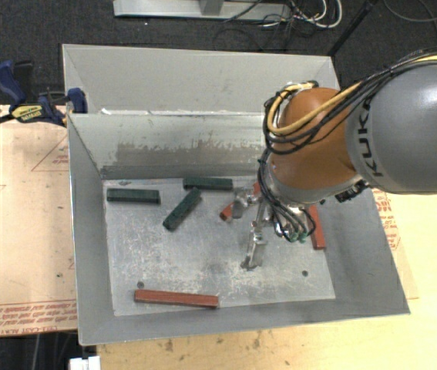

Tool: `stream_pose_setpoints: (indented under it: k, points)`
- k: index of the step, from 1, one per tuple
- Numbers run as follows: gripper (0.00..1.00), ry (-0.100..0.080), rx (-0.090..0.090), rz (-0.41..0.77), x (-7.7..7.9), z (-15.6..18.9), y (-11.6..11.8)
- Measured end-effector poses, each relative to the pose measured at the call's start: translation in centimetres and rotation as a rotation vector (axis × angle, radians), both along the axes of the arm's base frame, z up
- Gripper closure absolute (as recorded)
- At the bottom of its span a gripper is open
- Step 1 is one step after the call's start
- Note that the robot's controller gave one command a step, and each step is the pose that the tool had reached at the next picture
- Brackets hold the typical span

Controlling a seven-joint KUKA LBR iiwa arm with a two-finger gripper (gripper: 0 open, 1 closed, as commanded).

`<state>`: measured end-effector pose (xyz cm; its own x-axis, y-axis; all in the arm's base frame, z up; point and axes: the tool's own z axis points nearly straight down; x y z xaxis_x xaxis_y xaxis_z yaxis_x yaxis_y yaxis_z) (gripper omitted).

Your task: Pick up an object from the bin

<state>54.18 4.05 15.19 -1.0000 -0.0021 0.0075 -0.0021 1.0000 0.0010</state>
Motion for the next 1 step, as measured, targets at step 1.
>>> stream_pose_setpoints:
  k: [1]
  points:
    - [0.00, -0.008, 0.000, -0.001, 0.19, 0.44, -0.01]
